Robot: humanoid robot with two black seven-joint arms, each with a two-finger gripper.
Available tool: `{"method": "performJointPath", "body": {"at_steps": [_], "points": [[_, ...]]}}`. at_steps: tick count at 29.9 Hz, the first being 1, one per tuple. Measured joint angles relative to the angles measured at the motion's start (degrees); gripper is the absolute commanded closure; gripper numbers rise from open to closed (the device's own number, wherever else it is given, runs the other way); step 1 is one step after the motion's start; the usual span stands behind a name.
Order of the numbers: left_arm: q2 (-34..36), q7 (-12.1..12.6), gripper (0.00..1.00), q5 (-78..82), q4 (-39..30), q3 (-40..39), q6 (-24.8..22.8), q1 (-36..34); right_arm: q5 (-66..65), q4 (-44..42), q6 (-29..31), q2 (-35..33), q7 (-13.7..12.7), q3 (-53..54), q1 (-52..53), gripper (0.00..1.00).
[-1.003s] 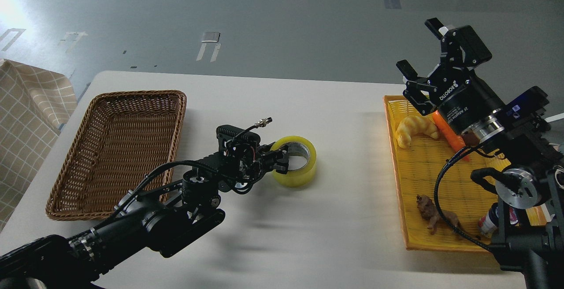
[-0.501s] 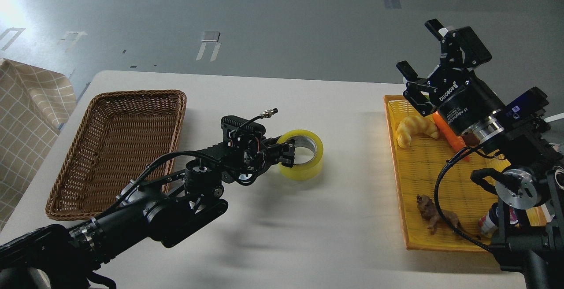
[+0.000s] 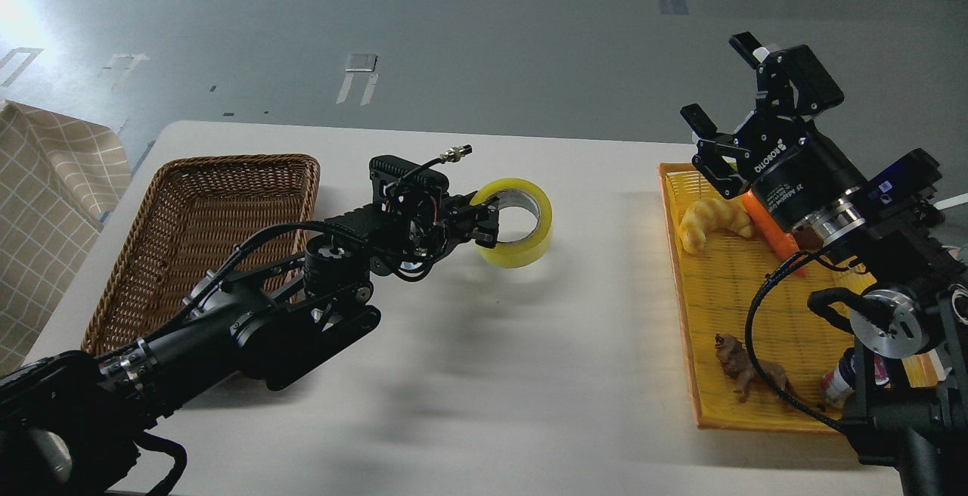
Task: Place and transfer tape with both arms
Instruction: 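Carry the tape roll with the left gripper over the wicker basket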
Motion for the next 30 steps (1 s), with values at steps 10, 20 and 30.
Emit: {"method": "performJointPath", "body": {"at_steps": [10, 20, 30], "points": [[7.95, -0.11, 0.91, -0.08, -2.89, -0.01, -2.71, -4.73, 0.01, -0.04, 0.00, 0.00, 0.00, -0.10, -0.01, 0.00], [21.72, -0.59, 0.91, -1.68, -9.36, -0.18, -3.89, -4.44, 0.01, -0.05, 0.00, 0.00, 0.00, -0.17, -0.24, 0.00], [33.04, -0.77, 0.91, -2.36, -12.94, -0.13, -4.41, -2.41, 0.06, -0.03, 0.00, 0.00, 0.00, -0.19, -0.18, 0.00]]}}
